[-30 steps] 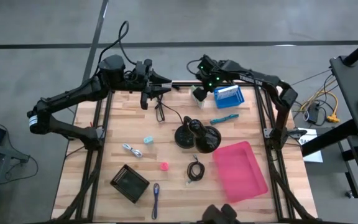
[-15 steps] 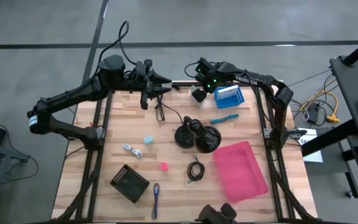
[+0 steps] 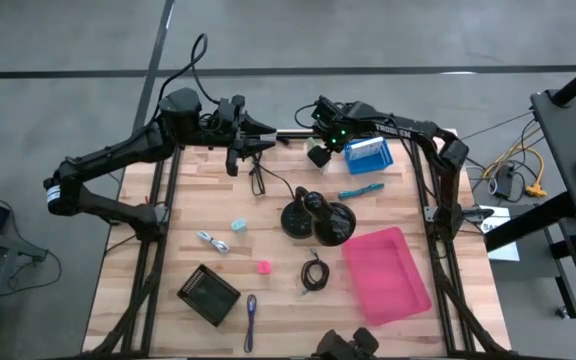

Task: Pick and place items into bin
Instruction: Put the white card reader box into the blue bin

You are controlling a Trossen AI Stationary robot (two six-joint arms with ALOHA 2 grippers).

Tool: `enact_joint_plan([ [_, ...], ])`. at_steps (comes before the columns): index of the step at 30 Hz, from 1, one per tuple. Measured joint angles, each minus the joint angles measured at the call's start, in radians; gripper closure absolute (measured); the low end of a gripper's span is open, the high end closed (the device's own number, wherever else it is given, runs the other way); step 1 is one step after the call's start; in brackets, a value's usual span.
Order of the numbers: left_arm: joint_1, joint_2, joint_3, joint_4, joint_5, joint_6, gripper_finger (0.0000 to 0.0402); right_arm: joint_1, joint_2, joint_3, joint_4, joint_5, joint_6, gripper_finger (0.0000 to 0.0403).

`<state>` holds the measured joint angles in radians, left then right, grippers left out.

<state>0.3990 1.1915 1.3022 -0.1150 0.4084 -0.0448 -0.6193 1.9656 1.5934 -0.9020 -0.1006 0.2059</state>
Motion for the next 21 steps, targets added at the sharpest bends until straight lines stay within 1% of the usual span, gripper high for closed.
enact_joint_plan([
  [5, 0.000, 0.000, 0.000, 0.000, 0.000, 0.000, 0.0255, 0.000, 0.000, -0.010, 0.001, -0.001, -0.075, 0.0156],
  [21, 0.000, 0.000, 0.000, 0.000, 0.000, 0.000, 0.0255, 0.006, 0.000, -0.080, 0.065, -0.003, -0.054, 0.0163],
])
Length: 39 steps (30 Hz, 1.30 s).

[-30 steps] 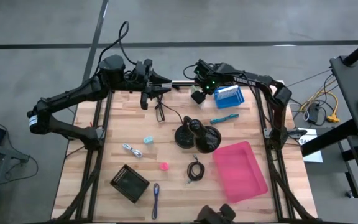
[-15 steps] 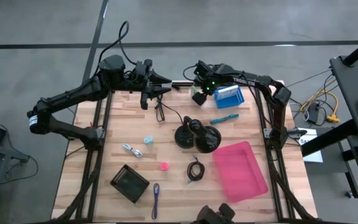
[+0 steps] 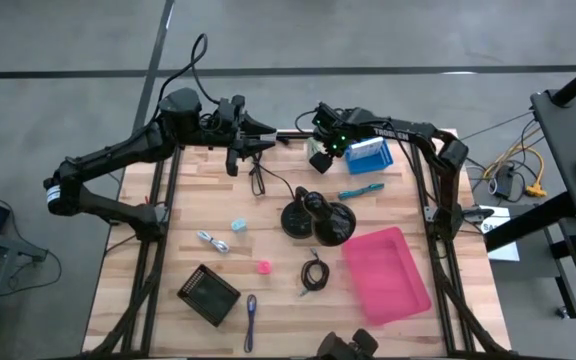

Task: Pick and place items into bin
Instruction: Put the white card reader box into the blue bin

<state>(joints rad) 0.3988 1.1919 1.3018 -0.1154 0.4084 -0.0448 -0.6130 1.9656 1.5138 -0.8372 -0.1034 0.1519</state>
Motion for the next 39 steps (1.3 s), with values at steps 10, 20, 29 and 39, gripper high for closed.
enact_joint_plan([
  [10, 0.000, 0.000, 0.000, 0.000, 0.000, 0.000, 0.0255, 0.000, 0.000, -0.039, 0.064, -0.001, 0.006, 0.0165],
  [20, 0.000, 0.000, 0.000, 0.000, 0.000, 0.000, 0.0255, 0.000, 0.000, -0.059, 0.070, -0.001, 0.006, 0.0176],
  [29, 0.000, 0.000, 0.000, 0.000, 0.000, 0.000, 0.0255, 0.000, 0.000, -0.059, 0.071, -0.002, 0.006, 0.0200],
  [39, 0.000, 0.000, 0.000, 0.000, 0.000, 0.000, 0.0255, 0.000, 0.000, -0.059, 0.071, -0.010, 0.028, 0.0245],
])
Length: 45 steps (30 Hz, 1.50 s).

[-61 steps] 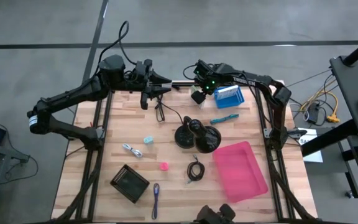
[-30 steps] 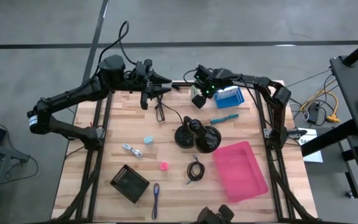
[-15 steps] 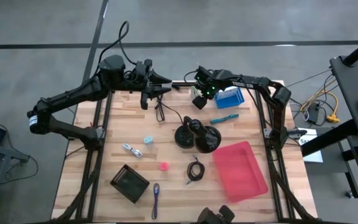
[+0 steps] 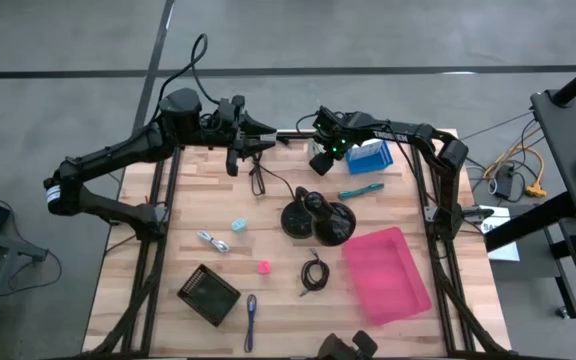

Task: Pick and place items into bin
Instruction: Put the white card reader box into the blue bin

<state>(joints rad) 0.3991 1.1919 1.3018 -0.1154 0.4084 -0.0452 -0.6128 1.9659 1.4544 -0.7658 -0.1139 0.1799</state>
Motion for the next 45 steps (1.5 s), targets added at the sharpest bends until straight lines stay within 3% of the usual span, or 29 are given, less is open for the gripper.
enact_joint_plan([
  [19, 0.000, 0.000, 0.000, 0.000, 0.000, 0.000, 0.0255, 0.000, 0.000, 0.000, 0.002, -0.002, 0.004, 0.0359],
  [37, 0.000, 0.000, 0.000, 0.000, 0.000, 0.000, 0.0255, 0.000, -0.006, 0.000, -0.016, -0.026, 0.004, 0.0364],
  [45, 0.000, 0.000, 0.000, 0.000, 0.000, 0.000, 0.0255, 0.000, -0.073, 0.000, -0.016, -0.018, 0.003, 0.0364],
])
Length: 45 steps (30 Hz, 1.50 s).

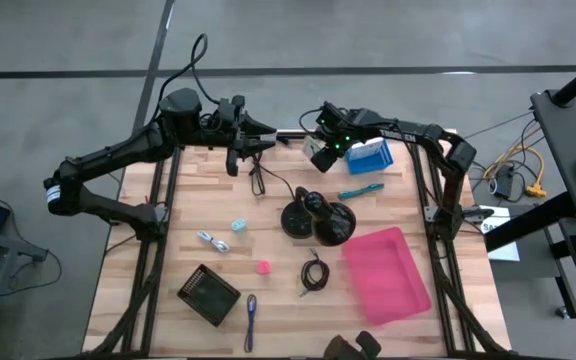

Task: Pick and place items into bin
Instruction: Put the white card reader box into the blue bin

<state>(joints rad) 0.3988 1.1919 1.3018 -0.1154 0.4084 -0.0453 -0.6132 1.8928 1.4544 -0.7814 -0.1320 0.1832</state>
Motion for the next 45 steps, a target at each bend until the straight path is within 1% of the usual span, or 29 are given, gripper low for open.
enact_joint_plan([
  [15, 0.000, 0.000, 0.000, 0.000, 0.000, 0.000, 0.0255, 0.000, -0.184, 0.000, 0.003, 0.004, 0.026, 0.0364],
  [19, 0.000, 0.000, 0.000, 0.000, 0.000, 0.000, 0.0255, 0.003, -0.239, 0.000, 0.003, 0.056, 0.027, 0.0364],
  [32, 0.000, 0.000, 0.000, 0.000, 0.000, 0.000, 0.0255, 0.005, -0.410, 0.000, -0.008, 0.158, 0.027, 0.0364],
  [40, 0.000, 0.000, 0.000, 0.000, 0.000, 0.000, 0.0255, 0.005, -0.457, 0.001, -0.062, 0.162, 0.019, 0.0365],
  [45, 0.000, 0.000, 0.000, -0.002, 0.000, 0.000, 0.0255, 0.007, -0.460, 0.001, -0.154, 0.155, -0.068, 0.0365],
])
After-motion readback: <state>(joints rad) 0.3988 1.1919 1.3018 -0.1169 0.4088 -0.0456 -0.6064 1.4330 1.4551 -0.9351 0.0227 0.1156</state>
